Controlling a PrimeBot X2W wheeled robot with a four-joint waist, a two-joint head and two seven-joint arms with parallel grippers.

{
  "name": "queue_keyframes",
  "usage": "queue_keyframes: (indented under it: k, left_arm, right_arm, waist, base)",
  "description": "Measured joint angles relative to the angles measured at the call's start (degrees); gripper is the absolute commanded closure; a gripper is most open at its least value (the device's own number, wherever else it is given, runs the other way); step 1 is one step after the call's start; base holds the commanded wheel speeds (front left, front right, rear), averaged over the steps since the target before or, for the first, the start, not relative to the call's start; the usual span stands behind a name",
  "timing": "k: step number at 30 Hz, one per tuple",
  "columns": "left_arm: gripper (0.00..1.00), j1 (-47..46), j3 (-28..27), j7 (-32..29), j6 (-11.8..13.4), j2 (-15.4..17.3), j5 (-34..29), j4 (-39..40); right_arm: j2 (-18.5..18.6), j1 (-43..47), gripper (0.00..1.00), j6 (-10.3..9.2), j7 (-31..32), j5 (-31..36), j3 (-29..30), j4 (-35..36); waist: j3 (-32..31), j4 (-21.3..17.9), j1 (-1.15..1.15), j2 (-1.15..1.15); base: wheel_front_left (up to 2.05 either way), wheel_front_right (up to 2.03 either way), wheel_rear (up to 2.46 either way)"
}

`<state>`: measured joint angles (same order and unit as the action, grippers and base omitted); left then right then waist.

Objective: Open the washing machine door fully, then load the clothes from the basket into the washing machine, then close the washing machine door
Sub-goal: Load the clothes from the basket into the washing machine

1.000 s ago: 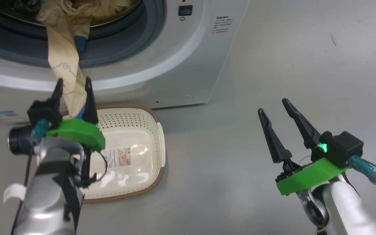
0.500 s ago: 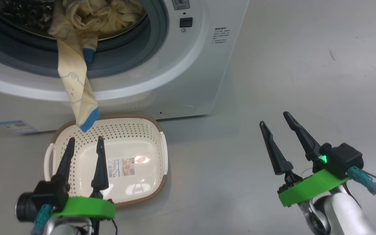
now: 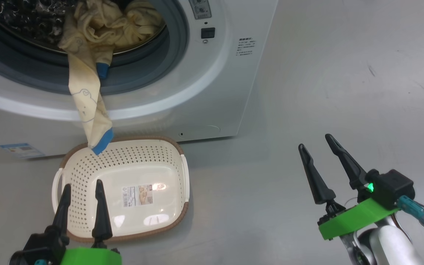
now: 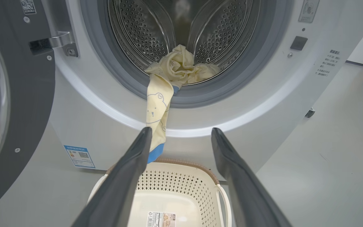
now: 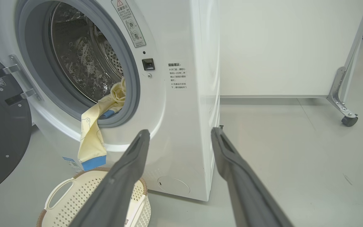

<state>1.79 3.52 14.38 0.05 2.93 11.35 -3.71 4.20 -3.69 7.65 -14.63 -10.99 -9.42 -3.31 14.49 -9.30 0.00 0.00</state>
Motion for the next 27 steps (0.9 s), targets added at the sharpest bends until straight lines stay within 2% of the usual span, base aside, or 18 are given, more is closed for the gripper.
queue_keyframes:
  k: [9,14,22,27]
  left_arm:
    - [0.0,-0.07,-1.48,0.0,-0.03,-0.07,0.31,-0.08]
    - [0.0,-1.65,-2.11,0.0,-0.77,-0.12,0.31,-3.31]
    - [0.0,-10.51,-3.98,0.0,-2.1,-0.03,-1.2,-10.58]
    - [0.0,-17.78,-5.64,0.0,-2.63,1.27,-1.78,-17.27]
  right_arm:
    - [0.0,0.0,0.0,0.0,0.0,0.48,0.04,0.21]
    - [-0.01,-0.12,0.0,0.0,0.0,0.48,-0.18,0.53]
    - [-0.1,-3.02,0.0,0.0,0.0,0.45,-1.25,0.88]
    - [-0.21,-5.57,0.0,0.0,0.0,0.4,-1.72,1.07]
  waist:
    - [0.57,-0.53,0.0,0.0]
    - [2.2,-1.18,0.0,0.0]
    - [6.64,-2.84,0.01,0.0]
    - [10.76,-4.14,0.01,0.0]
  base:
    - [0.0,0.0,0.0]
    - [0.0,0.0,0.0]
    - [0.0,0.0,0.0]
    - [0.0,0.0,0.0]
